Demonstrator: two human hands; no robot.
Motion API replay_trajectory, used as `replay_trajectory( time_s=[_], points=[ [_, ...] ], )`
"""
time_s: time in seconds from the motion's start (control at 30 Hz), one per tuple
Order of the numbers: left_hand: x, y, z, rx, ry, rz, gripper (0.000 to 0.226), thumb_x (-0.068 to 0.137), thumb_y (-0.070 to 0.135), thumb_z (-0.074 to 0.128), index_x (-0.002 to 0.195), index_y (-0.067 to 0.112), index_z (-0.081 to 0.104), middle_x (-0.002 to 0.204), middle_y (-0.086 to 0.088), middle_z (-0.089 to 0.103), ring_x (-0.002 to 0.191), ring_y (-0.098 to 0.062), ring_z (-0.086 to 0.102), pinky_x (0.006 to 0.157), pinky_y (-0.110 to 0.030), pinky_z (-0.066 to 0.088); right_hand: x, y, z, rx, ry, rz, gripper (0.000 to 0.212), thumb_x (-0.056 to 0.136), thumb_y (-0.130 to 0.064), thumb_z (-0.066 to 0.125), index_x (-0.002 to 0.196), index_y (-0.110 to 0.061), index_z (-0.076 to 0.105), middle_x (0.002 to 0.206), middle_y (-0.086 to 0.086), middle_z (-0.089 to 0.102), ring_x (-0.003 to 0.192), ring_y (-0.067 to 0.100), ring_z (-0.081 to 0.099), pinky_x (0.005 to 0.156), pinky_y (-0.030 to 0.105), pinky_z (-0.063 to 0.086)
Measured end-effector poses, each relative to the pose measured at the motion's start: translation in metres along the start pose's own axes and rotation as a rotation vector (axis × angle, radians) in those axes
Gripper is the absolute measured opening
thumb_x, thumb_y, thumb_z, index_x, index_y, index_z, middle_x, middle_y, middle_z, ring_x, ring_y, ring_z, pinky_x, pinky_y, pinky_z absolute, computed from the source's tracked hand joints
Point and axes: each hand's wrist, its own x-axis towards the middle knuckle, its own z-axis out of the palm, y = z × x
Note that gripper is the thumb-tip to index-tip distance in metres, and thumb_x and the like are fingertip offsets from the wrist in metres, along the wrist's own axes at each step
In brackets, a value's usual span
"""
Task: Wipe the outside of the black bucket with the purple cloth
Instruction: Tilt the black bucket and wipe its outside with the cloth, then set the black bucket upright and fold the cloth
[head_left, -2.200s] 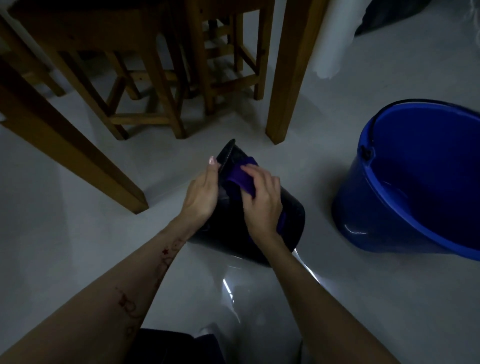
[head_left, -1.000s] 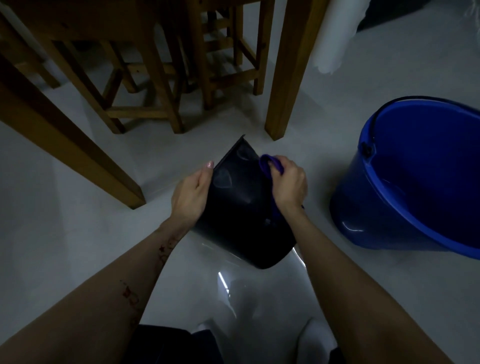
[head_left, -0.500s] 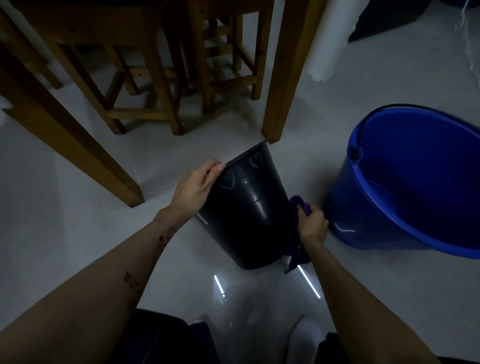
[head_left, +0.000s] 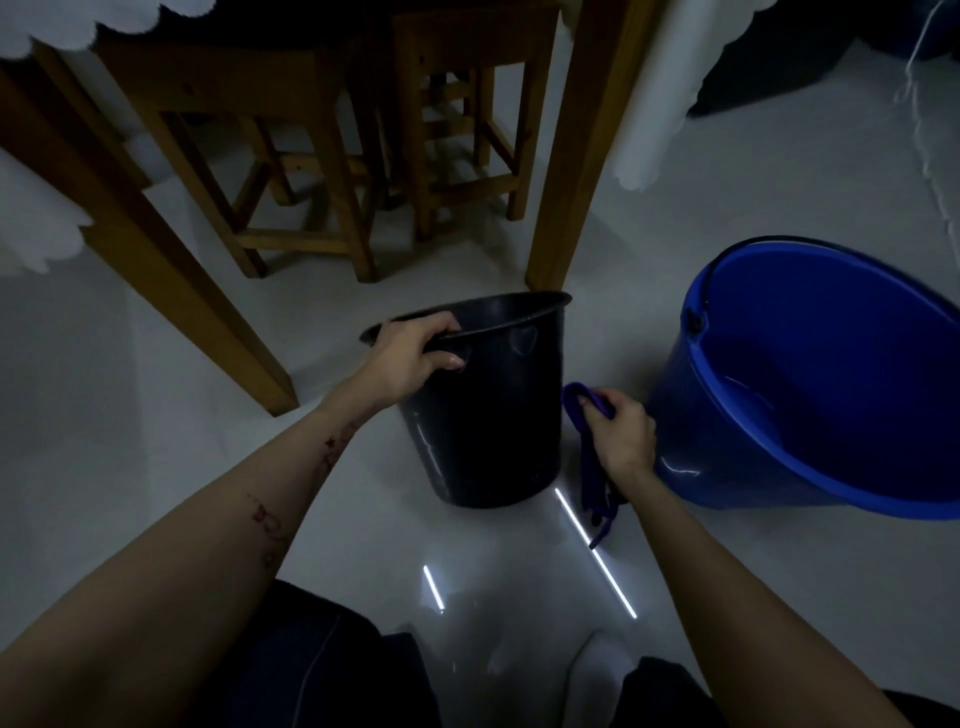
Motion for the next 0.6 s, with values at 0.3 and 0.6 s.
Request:
replay_trajectory(
  time_s=[0.3,0.6],
  points=[
    [0.012,-0.01,0.019,0.221,0.153,0.031,0.013,0.083,0.004,0.071,0.09,0.01,0.063,0.079,0.006,0.056,0.102,-0.027,0.06,0.122,-0.047,0.0,0.012,-0.004,0.01,-0.019,0.02,-0.05,0.022,0.091,-0.031,0.059,0.108,-0.021,0.068,0.088,-0.002,0.06,0.083,0.018,0.054,0.074,0.032,0.046],
    [0.016,-0.035,0.054,0.347,0.178,0.105,0.018,0.082,-0.002,0.071,0.087,0.014,0.063,0.078,0.012,0.056,0.092,-0.023,0.062,0.123,-0.05,0.001,0.018,0.017,0.029,-0.002,-0.002,-0.046,0.019,0.09,-0.031,0.059,0.106,-0.026,0.068,0.089,-0.003,0.065,0.087,0.023,0.062,0.076,0.043,0.054]
  ],
)
